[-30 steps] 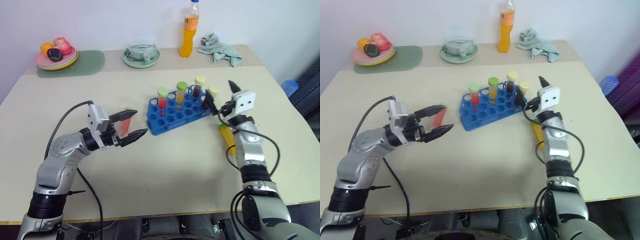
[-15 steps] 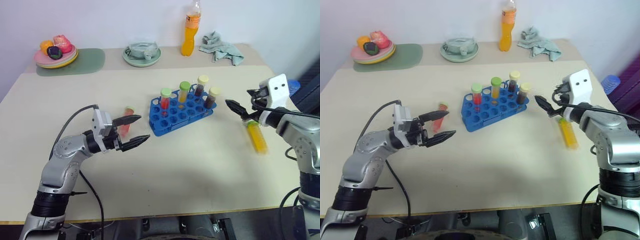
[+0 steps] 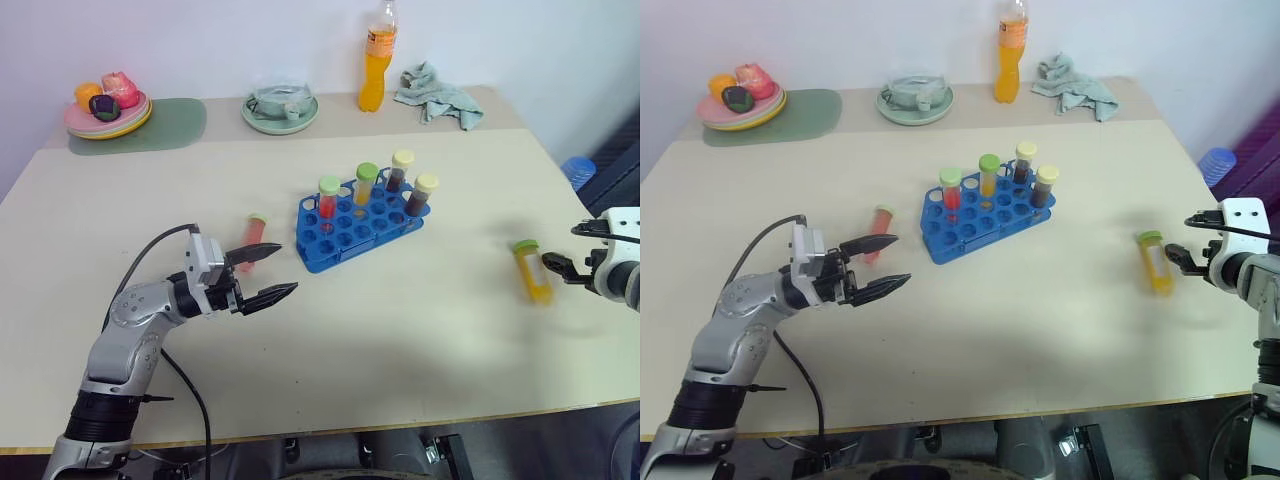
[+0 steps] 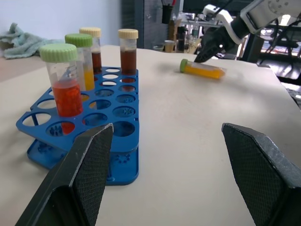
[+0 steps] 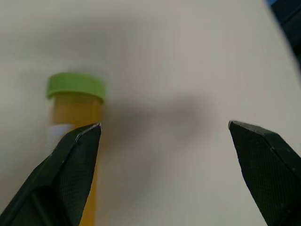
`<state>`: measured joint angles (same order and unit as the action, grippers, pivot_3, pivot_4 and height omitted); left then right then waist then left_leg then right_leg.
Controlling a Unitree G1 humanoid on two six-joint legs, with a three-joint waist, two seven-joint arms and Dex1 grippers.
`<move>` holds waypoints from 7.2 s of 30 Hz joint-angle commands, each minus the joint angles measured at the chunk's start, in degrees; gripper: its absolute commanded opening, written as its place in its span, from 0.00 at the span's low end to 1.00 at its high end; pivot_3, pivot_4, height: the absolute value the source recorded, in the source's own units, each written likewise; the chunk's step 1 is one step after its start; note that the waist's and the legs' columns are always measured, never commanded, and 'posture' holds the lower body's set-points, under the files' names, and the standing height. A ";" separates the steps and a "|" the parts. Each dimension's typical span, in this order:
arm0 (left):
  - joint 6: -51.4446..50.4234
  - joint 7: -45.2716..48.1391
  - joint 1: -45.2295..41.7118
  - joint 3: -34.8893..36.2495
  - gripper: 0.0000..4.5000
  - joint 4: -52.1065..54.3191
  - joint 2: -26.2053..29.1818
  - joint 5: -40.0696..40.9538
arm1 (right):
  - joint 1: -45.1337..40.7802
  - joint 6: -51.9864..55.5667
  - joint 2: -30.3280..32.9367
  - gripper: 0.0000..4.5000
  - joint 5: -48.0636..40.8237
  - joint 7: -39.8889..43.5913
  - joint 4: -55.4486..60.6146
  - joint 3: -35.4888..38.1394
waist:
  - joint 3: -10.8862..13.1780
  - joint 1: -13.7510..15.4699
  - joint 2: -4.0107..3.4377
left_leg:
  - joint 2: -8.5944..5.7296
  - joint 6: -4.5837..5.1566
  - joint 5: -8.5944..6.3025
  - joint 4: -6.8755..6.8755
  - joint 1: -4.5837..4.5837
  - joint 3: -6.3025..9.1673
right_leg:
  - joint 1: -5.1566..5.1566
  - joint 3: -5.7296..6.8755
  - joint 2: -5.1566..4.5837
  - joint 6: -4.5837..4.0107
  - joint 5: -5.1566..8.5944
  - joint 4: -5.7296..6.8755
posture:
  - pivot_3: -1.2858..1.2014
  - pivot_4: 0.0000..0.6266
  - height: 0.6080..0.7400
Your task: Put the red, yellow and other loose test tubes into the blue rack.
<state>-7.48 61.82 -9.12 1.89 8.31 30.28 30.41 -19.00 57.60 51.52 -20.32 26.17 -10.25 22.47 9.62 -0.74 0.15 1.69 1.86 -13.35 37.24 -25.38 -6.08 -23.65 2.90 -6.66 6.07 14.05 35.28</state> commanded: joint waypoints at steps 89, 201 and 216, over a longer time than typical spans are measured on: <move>-9.38 7.17 -4.85 1.98 0.84 11.71 10.48 5.11 | -5.85 10.59 -4.61 0.40 -1.48 5.49 29.10 -32.76 | -0.02 -0.02 0.05 | -0.04 0.00 0.00 0.07 -0.03 0.09 | 0.05 0.09 -0.02 0.03 -0.02 -0.03 | 0.52 0.24 1.00; -4.04 -6.17 -5.27 4.91 0.84 3.22 -1.00 4.11 | -9.82 -85.48 -45.57 0.16 3.17 13.27 -17.62 -16.55 | -0.06 -0.22 0.12 | 0.00 -0.57 0.34 0.10 0.07 0.10 | 0.18 0.19 0.14 0.29 -0.15 0.24 | 0.52 0.24 1.00; -4.98 -8.20 -5.97 4.59 0.84 3.85 -1.75 4.77 | -11.25 -92.27 -45.93 0.16 2.50 11.34 -26.44 -14.46 | -0.06 -0.25 0.12 | 0.02 -0.65 0.38 0.07 0.15 0.18 | 0.18 0.19 0.14 0.29 -0.16 0.39 | 0.52 0.24 1.00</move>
<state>-12.47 53.66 -14.27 5.81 10.27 28.56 34.41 -29.58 -33.81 5.52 -17.16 38.25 -36.36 7.07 9.56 -0.98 0.27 1.72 1.20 -12.97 37.32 -25.22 -5.90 -23.47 3.09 -6.52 6.37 13.90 35.68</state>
